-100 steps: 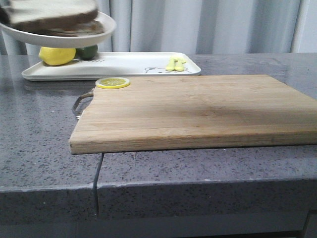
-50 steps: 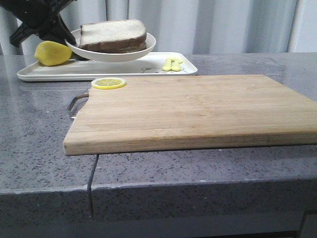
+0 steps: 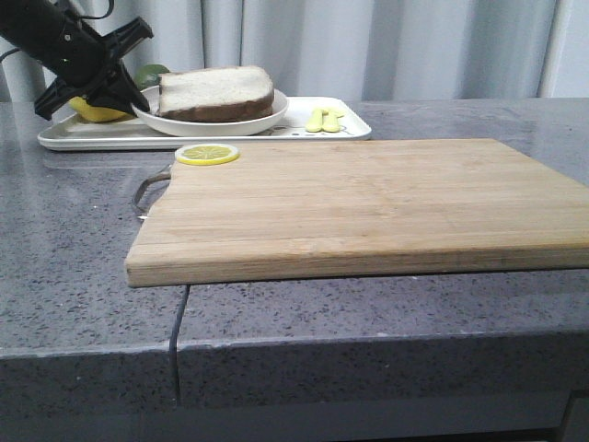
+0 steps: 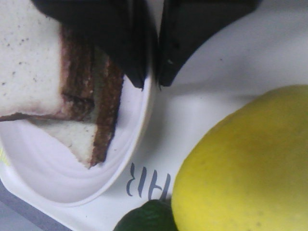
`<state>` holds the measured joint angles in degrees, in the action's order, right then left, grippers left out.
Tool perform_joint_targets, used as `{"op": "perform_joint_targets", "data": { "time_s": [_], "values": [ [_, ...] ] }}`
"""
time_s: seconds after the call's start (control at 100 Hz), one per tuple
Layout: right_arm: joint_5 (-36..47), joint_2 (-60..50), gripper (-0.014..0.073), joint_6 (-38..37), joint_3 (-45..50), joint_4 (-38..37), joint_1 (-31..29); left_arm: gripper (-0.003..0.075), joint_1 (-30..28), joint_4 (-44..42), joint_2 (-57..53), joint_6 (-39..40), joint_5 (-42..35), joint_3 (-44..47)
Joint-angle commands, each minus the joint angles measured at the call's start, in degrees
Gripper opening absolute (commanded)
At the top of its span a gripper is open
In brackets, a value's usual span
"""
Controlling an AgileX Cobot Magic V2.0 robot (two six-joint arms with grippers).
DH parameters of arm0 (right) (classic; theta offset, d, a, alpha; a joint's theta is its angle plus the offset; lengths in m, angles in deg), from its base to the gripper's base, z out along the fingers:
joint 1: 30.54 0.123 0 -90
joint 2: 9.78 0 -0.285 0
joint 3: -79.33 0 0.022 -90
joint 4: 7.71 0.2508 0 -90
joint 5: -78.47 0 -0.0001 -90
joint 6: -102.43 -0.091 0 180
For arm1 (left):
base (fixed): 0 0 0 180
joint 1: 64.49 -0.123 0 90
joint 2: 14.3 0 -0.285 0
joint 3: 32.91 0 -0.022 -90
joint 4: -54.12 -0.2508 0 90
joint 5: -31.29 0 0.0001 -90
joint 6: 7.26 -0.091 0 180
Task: Place bread and move sandwich to tray
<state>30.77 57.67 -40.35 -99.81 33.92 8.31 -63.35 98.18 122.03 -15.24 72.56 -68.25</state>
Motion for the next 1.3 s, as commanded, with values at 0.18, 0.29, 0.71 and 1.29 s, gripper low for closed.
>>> {"op": "perform_joint_targets", "data": {
  "time_s": [0.18,0.29,0.71,1.29],
  "values": [
    [5.4,-4.2,-0.0060,-0.2,3.3,0.5,0.0,0.0266,-1.3,4.2,-5.2,0.6,-0.3,-2.2],
    [7.2,-7.6,-0.0060,-0.2,8.3,-2.4,0.0,0.0199,-1.8,3.9,-7.6,-0.9,1.9,-2.2],
    [32.4,-30.2,-0.0060,-0.2,35.6,-15.5,0.0,-0.0020,-0.6,-2.1,-23.3,-5.7,4.6,5.8],
    [41.5,-45.3,-0.0060,-0.2,54.3,-16.5,-0.5,-0.0020,5.8,-2.2,-62.9,-17.1,-15.3,53.3]
  ]
}}
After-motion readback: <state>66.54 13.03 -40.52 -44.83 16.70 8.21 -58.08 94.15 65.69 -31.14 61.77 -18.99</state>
